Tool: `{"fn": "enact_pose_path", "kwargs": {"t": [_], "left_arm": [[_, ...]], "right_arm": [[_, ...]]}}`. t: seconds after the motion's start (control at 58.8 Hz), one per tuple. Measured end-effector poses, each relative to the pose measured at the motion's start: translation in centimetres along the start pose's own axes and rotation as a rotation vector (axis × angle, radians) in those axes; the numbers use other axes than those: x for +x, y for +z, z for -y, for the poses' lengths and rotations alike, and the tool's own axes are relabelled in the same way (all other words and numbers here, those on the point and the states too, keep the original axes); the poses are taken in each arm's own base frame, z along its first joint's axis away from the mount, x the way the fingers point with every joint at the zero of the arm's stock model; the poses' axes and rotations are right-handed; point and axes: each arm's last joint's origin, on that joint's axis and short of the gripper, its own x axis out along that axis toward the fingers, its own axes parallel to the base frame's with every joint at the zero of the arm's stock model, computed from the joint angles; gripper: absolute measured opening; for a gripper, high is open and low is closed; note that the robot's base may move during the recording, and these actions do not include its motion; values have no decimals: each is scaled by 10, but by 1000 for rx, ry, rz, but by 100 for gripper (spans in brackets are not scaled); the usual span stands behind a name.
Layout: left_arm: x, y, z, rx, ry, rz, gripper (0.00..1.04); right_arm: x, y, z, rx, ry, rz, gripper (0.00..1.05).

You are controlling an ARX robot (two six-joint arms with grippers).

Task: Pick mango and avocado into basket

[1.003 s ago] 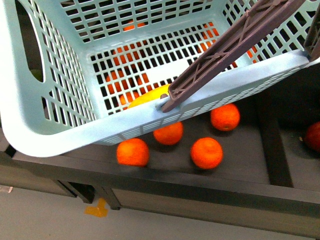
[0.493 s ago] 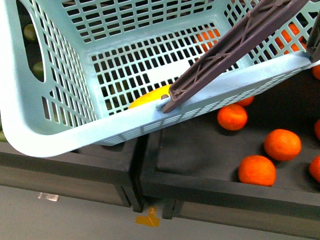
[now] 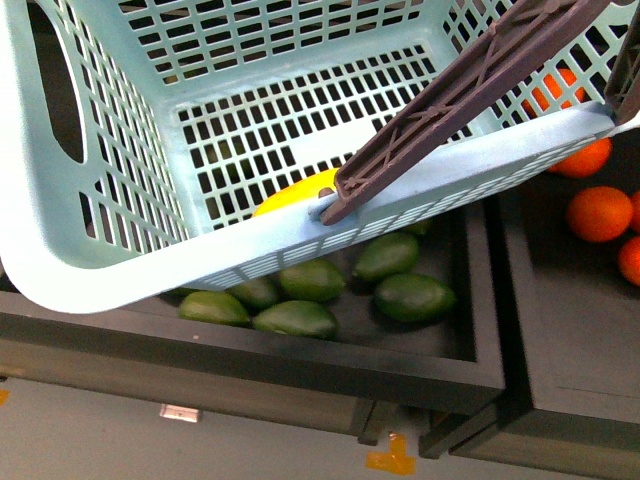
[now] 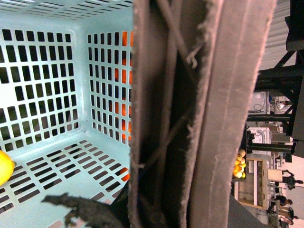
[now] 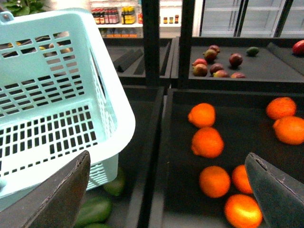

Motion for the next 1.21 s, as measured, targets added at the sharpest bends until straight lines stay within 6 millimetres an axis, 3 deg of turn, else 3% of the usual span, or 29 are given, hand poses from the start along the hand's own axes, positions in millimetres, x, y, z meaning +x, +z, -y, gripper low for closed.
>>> {"fn": "enact_pose_path", "kwargs": {"t": [1.088, 1.207], "left_arm": [[-2, 5, -3, 13, 14, 25, 15], [-1, 2, -1, 4, 4, 9, 15]], "right_arm": [[0, 0, 0, 0, 5, -2, 96], [10, 3, 7, 58, -203, -271, 96]]}}
